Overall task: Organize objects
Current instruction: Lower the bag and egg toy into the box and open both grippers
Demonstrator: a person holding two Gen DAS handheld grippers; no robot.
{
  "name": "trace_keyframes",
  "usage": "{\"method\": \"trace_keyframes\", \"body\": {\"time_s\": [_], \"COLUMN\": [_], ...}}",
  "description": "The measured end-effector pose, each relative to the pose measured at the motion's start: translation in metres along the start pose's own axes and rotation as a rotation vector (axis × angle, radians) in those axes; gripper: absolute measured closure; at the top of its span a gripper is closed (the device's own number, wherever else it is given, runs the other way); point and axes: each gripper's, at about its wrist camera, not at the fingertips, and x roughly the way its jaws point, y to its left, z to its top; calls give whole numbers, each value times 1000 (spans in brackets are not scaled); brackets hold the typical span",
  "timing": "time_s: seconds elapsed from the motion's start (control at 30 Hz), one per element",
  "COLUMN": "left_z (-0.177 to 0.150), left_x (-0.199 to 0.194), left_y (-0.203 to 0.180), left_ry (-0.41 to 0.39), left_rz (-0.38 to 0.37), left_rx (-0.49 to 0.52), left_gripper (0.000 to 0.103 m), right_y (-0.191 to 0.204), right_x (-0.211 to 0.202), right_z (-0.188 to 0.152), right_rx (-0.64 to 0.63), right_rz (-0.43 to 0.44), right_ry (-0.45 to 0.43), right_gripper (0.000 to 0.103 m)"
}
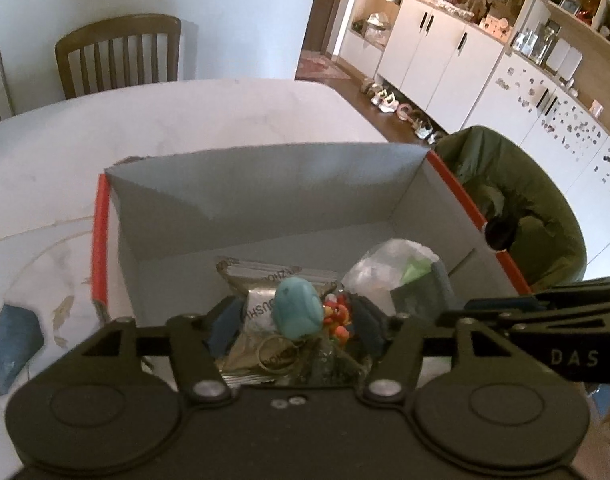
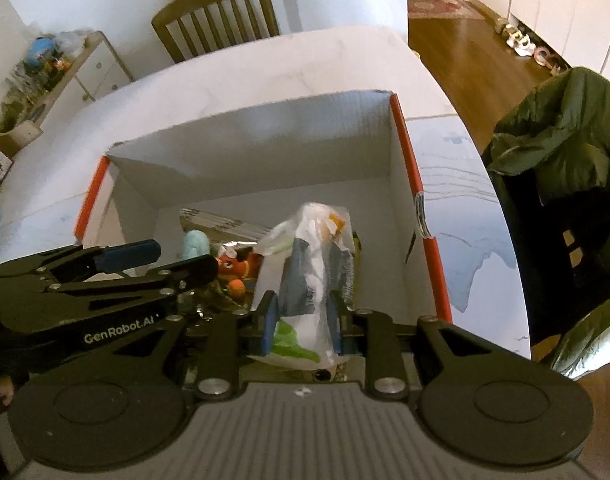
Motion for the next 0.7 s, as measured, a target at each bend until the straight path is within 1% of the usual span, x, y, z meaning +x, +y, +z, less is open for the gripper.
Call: {"method": "trace_keyframes", "body": {"time_s": [0.07,0.13,0.23,0.3,0.33,0.37,0.63,0.7], "left_z": [0,-1,-4,-7,-8,-8,-17,-20], "left_x": [-9,-18,-33,-43,-48,-52,-84,-91], "left_y": [2,5,11,17,20,23,43,46], "left_ry": [-17,-35,-68,-90,-95,-99,-124,-132], "left_rz": [-8,-14,-20,-17,-20,-24,-43,-45], "left_rx": [3,9,16,12,7,4,26,38], "left_gripper": [36,30,27,24,23,23,17,16], "right_y": [3,6,12,15,16,18,36,41], "right_x": [-7,-14,-25,-32,-35,-38,-56,-61], "right_z": [-3,-6,-12,-16,-18,-21,-37,-42], "right_rx": [-7,-15,-24,-21,-19,-15,9,10], "right_rz": [5,6,10,18,18,16,8,5], "right_ry": [-21,-42,-76,-99,-108,-119,-177,-197], "right_gripper": [76,74,70,64,59,56,53,48]}}
